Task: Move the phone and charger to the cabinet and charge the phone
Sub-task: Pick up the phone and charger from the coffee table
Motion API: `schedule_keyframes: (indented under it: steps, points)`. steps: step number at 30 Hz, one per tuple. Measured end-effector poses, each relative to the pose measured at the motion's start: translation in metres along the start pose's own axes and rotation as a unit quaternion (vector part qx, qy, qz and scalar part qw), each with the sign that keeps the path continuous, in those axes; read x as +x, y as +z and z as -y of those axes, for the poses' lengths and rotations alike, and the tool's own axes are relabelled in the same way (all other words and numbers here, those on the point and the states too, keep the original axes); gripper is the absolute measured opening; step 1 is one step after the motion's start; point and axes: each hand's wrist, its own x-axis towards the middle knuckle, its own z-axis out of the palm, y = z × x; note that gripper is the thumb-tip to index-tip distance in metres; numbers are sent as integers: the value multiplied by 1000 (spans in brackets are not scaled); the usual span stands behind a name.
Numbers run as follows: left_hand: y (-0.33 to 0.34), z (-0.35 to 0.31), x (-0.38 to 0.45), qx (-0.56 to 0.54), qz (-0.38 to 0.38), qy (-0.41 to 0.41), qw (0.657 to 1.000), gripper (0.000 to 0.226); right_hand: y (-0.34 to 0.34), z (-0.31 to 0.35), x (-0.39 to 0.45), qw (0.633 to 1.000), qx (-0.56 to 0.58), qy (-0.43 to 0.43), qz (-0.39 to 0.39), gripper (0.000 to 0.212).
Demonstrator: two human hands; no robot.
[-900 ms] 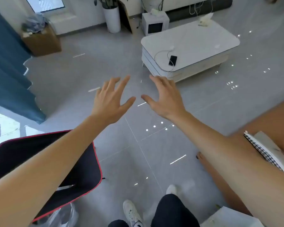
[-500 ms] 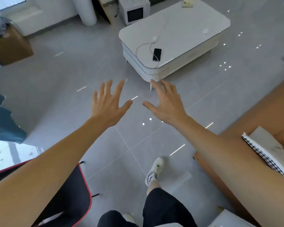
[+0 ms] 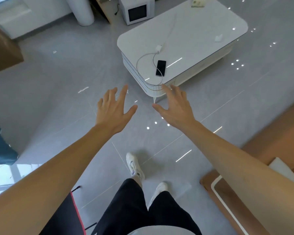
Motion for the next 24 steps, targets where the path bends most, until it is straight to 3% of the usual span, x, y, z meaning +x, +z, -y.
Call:
schedule_keyframes:
  steps: [8,15,24]
  points:
    - [42,24,190,-41,6,31,999,73,30,-23,168,999,17,48,10,82]
    - [86,59,370,-72,54,55,994,75,60,-52,327,993,8,114,13,79]
    - [197,76,515,-80,106,36,990,73,142,-129,484,979,57,191,40,66]
